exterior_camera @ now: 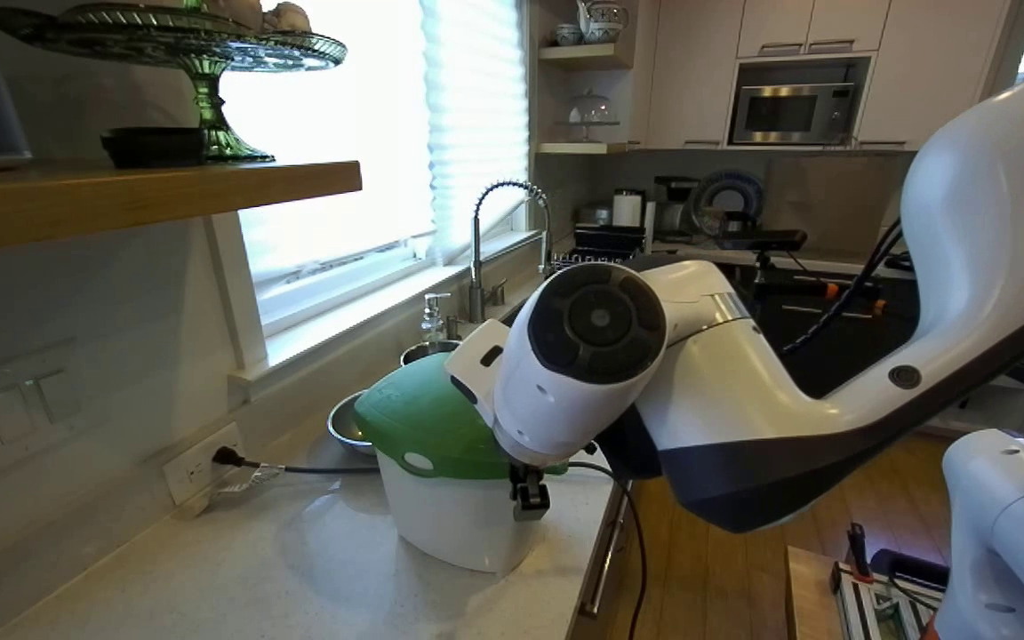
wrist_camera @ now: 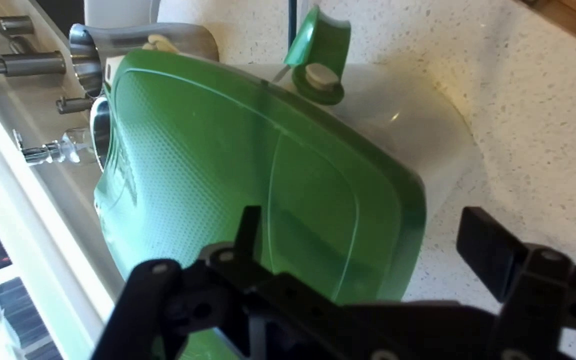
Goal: Open the lid on the bin
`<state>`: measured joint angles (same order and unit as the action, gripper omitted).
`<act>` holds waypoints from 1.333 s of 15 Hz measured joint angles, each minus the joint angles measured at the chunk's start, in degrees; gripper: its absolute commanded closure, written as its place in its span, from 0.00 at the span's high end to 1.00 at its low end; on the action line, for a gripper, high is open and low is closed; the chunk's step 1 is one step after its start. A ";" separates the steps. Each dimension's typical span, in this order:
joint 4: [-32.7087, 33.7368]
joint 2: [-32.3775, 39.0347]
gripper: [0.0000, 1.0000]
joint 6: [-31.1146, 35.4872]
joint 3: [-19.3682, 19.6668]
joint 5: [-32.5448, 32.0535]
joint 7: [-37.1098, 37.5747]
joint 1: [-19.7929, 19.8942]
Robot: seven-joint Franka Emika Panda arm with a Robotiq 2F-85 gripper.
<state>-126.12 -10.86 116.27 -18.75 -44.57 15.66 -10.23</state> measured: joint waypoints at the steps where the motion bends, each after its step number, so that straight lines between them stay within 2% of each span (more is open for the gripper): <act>1: -0.03 0.33 1.00 0.02 0.00 -1.45 0.39 -0.07; 8: -0.08 1.56 1.00 0.02 0.08 -6.59 1.20 -0.45; 20: 0.17 1.33 1.00 0.02 0.60 -7.79 1.20 -1.07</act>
<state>-125.95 -9.53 116.29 -18.15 -52.36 16.86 -11.30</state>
